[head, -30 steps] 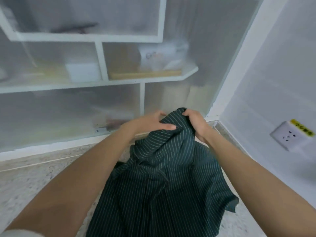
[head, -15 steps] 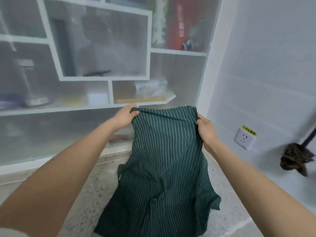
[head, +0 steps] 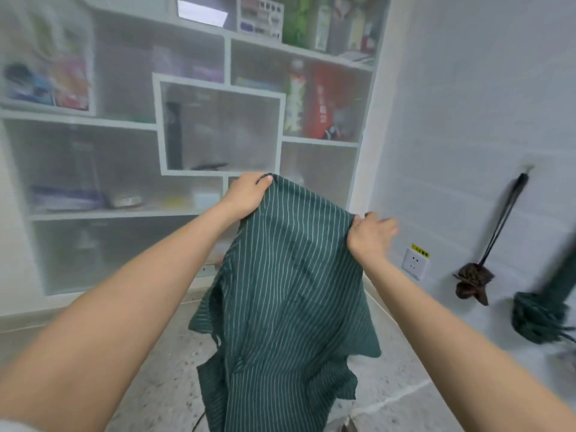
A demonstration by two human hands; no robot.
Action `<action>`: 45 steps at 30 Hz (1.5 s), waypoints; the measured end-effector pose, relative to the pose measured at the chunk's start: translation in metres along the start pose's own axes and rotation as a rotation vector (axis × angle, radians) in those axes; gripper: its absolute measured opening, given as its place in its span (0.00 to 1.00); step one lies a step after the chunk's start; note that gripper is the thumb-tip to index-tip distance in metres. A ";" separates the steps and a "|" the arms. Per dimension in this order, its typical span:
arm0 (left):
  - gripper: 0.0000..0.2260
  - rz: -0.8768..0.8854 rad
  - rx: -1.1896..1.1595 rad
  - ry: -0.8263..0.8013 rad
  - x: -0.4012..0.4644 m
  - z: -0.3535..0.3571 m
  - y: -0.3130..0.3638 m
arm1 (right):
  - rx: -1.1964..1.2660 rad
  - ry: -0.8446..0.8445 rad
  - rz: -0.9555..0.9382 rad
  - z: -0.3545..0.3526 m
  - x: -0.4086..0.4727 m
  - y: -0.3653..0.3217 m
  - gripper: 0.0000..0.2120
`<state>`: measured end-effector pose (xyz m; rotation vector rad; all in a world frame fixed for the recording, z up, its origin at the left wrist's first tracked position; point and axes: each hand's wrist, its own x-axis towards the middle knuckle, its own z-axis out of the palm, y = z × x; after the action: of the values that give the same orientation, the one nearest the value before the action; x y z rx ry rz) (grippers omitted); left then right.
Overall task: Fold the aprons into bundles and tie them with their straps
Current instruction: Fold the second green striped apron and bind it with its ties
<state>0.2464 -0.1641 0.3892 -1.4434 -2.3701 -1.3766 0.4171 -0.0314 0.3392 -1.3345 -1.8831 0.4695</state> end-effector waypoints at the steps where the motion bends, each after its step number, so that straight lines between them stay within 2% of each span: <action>1: 0.14 -0.043 -0.051 -0.026 -0.005 -0.003 0.004 | 0.006 -0.014 0.001 -0.003 -0.009 -0.008 0.21; 5: 0.17 -0.079 -0.151 -0.128 -0.020 -0.015 0.012 | 0.142 -0.286 -0.101 0.004 -0.031 -0.040 0.25; 8: 0.17 -0.058 -0.253 -0.187 -0.033 -0.029 0.010 | 0.531 -0.596 -0.051 0.008 -0.052 -0.059 0.22; 10: 0.15 -0.072 -0.338 -0.270 -0.040 -0.038 0.005 | 0.706 -0.770 -0.097 0.010 -0.069 -0.071 0.20; 13: 0.15 -0.110 -0.331 -0.395 -0.048 -0.049 -0.005 | 0.805 -0.880 -0.211 0.020 -0.088 -0.088 0.21; 15: 0.15 -0.102 -0.331 -0.389 -0.051 -0.058 -0.013 | 0.824 -0.885 -0.237 0.026 -0.094 -0.096 0.23; 17: 0.17 -0.119 -0.433 -0.408 -0.055 -0.067 -0.022 | 0.870 -0.899 -0.243 0.032 -0.098 -0.099 0.23; 21: 0.21 -0.212 -0.674 -0.610 -0.067 -0.084 -0.025 | 1.002 -0.990 -0.248 0.038 -0.105 -0.107 0.28; 23: 0.21 -0.235 -0.736 -0.675 -0.072 -0.092 -0.025 | 0.964 -0.964 -0.277 0.040 -0.110 -0.115 0.32; 24: 0.21 -0.229 -0.749 -0.673 -0.073 -0.096 -0.025 | 0.913 -0.925 -0.289 0.041 -0.112 -0.119 0.31; 26: 0.21 -0.230 -0.735 -0.636 -0.075 -0.101 -0.027 | 0.854 -0.867 -0.300 0.044 -0.115 -0.124 0.16; 27: 0.21 -0.236 -0.706 -0.572 -0.076 -0.102 -0.027 | 0.854 -0.852 -0.295 0.045 -0.116 -0.126 0.09; 28: 0.20 -0.226 -0.651 -0.469 -0.076 -0.102 -0.028 | 0.848 -0.813 -0.282 0.044 -0.118 -0.130 0.08; 31: 0.15 -0.097 -0.274 -0.063 -0.078 -0.108 -0.036 | 0.812 -0.660 -0.206 0.040 -0.118 -0.134 0.13; 32: 0.14 -0.045 -0.153 -0.021 -0.079 -0.110 -0.041 | 0.816 -0.661 -0.177 0.036 -0.117 -0.134 0.13; 35: 0.16 -0.007 0.093 -0.233 -0.086 -0.109 -0.054 | 0.873 -0.781 -0.142 0.026 -0.117 -0.131 0.14; 37: 0.08 -0.035 0.108 -0.293 -0.089 -0.104 -0.059 | 0.911 -0.790 -0.135 0.021 -0.119 -0.132 0.15; 38: 0.08 -0.029 0.141 -0.298 -0.089 -0.102 -0.060 | 0.929 -0.768 -0.126 0.019 -0.119 -0.132 0.15; 41: 0.15 -0.035 0.335 -0.263 -0.088 -0.105 -0.068 | 0.970 -0.699 -0.094 0.012 -0.118 -0.130 0.16; 45: 0.15 -0.121 0.408 -0.079 -0.087 -0.123 -0.088 | 0.952 -0.650 -0.098 0.006 -0.118 -0.123 0.11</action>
<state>0.1844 -0.3258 0.3660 -1.2785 -2.6220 -0.7937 0.3531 -0.1861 0.3742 -0.4560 -1.7653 1.6396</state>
